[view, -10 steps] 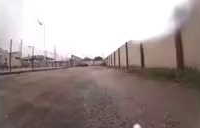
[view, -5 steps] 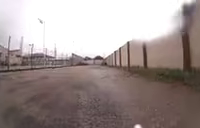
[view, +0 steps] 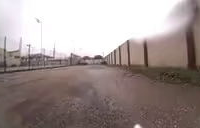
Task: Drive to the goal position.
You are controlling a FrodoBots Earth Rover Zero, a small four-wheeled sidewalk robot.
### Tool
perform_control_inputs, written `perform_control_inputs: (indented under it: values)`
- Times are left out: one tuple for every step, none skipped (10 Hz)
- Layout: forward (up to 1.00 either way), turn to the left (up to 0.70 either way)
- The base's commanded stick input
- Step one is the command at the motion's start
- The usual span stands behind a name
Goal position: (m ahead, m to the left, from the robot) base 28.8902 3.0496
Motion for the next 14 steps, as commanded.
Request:
perform_control_inputs:
  values:
    - [0.7,0.02]
    - [0.7,0.02]
    - [0.7,0.02]
    - [0.7,0.02]
    - [0.7,0.02]
    - [0.7,0.02]
    - [0.7,0.02]
    - [0.7,0.02]
    - [0.7,0.02]
    - [0.7,0.02]
    - [0.7,0.02]
    - [0.7,0.02]
    - [0.7,0.02]
    - [0.7,0.02]
